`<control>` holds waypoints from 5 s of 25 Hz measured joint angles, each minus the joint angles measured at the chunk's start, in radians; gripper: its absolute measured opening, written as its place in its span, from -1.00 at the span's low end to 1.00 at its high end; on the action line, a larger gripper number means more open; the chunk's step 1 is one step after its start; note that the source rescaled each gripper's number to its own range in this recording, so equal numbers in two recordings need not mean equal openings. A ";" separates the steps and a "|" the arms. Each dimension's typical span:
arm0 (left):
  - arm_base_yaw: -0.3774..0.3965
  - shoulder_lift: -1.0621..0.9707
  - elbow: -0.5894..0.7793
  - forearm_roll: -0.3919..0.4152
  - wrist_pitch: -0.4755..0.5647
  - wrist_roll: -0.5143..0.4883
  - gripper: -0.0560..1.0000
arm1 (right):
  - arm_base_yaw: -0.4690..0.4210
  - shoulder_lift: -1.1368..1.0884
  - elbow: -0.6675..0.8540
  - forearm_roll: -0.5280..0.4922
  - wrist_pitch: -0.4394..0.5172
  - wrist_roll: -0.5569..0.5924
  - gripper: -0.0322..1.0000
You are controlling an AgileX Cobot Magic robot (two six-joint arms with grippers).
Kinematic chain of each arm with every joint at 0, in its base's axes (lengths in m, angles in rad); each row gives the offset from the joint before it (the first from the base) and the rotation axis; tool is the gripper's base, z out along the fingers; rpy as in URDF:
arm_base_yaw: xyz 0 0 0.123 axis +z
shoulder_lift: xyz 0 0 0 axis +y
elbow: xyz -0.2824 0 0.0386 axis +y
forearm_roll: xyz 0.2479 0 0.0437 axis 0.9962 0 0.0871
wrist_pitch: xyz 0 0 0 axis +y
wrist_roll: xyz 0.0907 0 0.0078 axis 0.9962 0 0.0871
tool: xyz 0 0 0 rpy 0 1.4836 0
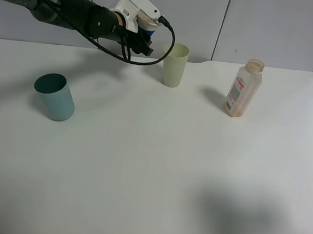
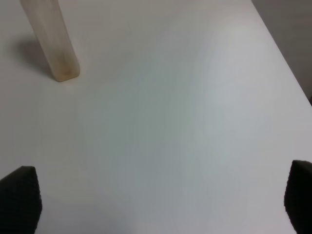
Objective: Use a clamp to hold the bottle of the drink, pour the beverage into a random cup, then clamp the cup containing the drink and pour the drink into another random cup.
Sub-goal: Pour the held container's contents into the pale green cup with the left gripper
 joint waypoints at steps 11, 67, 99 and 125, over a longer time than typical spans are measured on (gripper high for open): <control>0.000 0.053 -0.087 -0.004 0.008 0.045 -0.85 | 0.000 0.000 0.000 0.000 0.000 0.000 1.00; -0.044 0.069 -0.148 0.221 0.062 0.049 -0.85 | 0.000 0.000 0.000 0.000 0.000 0.000 1.00; -0.044 0.133 -0.151 0.259 0.054 0.049 -0.85 | 0.000 0.000 0.000 0.000 0.000 0.000 1.00; -0.033 0.133 -0.185 0.271 0.088 0.076 -0.85 | 0.000 0.000 0.000 0.000 0.000 0.000 1.00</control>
